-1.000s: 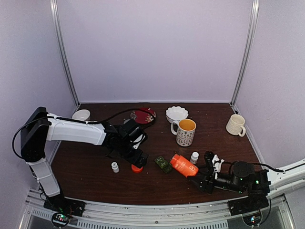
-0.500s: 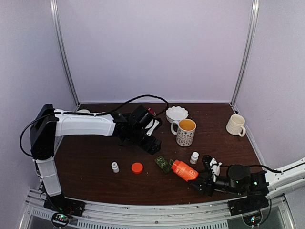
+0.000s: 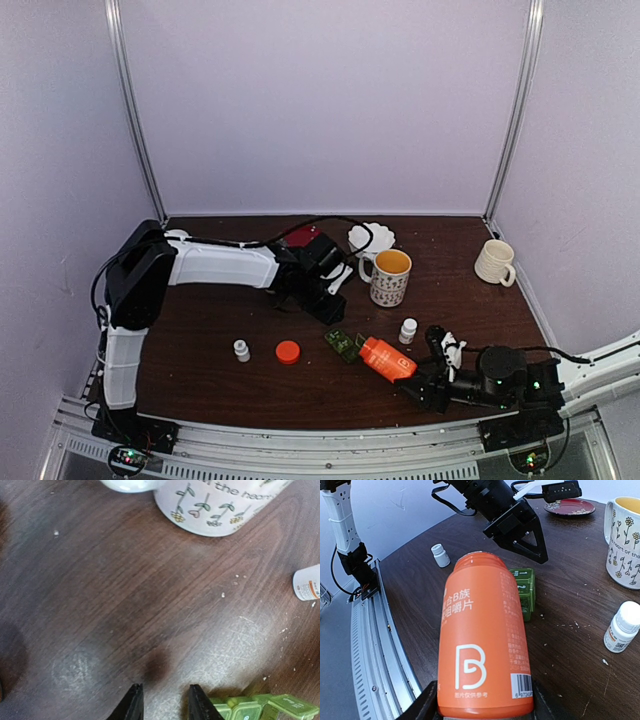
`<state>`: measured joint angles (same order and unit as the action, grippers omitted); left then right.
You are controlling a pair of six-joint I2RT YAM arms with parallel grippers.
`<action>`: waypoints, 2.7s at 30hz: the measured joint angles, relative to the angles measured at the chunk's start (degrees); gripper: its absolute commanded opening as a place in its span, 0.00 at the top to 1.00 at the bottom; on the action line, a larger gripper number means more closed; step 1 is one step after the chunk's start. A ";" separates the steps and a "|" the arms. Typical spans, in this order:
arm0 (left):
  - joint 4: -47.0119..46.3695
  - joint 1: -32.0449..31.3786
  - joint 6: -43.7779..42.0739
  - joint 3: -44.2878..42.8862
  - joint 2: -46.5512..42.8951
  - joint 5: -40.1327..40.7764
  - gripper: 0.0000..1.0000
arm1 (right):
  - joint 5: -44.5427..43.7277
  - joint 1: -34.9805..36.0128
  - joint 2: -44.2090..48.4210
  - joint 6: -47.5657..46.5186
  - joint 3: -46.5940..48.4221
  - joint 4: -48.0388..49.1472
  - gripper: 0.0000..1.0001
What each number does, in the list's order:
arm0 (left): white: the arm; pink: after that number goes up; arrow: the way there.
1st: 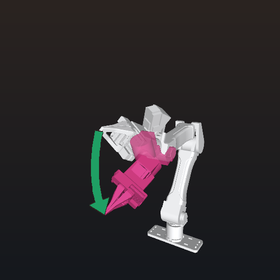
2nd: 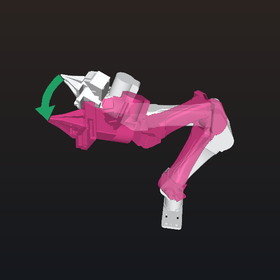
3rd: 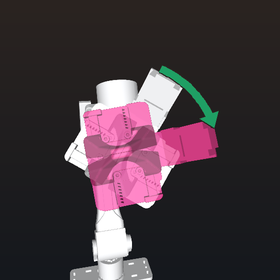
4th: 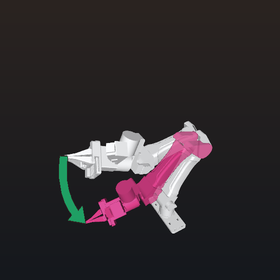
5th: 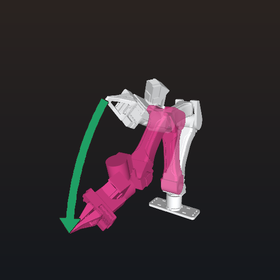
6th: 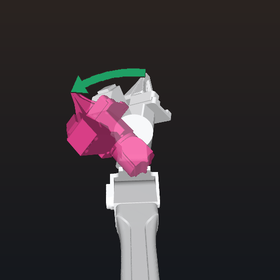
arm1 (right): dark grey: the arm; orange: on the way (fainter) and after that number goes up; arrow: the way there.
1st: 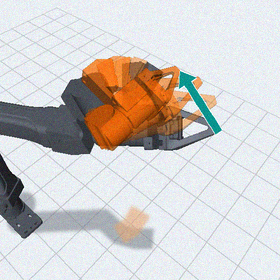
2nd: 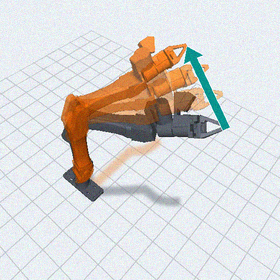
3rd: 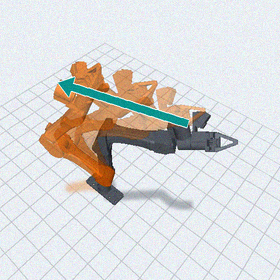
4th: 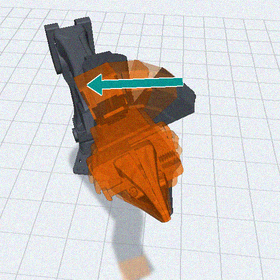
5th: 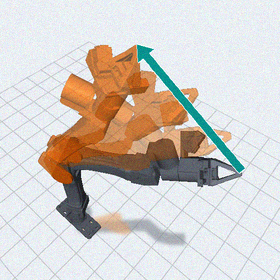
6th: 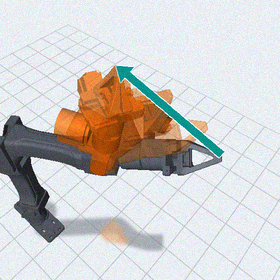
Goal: Sort the pills into containers
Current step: Adjust the pill container at the center of the board, then pour the pill into the compartment of the pill container.
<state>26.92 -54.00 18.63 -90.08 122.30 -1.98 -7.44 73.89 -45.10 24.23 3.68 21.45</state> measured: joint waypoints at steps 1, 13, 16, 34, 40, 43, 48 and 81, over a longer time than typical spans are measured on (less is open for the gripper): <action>0.00 0.00 0.00 -0.31 0.37 -0.55 0.68 | 0.07 0.00 0.00 0.02 0.00 0.00 1.00; 1.64 -0.02 -0.37 -1.16 2.36 -4.70 0.67 | 0.24 0.00 -0.79 0.04 0.00 0.07 1.00; 2.99 -0.15 -0.52 -0.98 2.36 -4.74 0.67 | 0.37 0.00 -0.98 0.09 0.00 -0.04 1.00; -8.24 -1.84 2.51 15.61 -6.56 -4.20 0.61 | 1.27 -1.70 -3.43 1.31 4.70 -7.13 1.00; -15.06 -1.84 3.80 19.45 -7.69 -2.58 0.60 | 3.50 -6.36 -8.85 2.80 9.90 -8.15 1.00; -18.93 -1.84 4.46 22.62 -9.07 -1.53 0.60 | 4.94 -8.79 -10.73 3.23 11.17 -9.22 1.00; -24.06 -1.84 5.86 26.91 -11.37 -0.42 0.59 | 7.61 -11.63 -13.20 3.23 14.47 -12.70 1.00; -33.35 -3.02 6.54 31.93 -14.43 -0.39 0.55 | 13.64 -16.83 -23.26 1.95 24.98 -25.49 1.00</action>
<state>-6.44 -57.01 25.17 -58.15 107.87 -2.37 6.20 57.06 -68.36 26.17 28.67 -4.03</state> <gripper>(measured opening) 0.451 0.542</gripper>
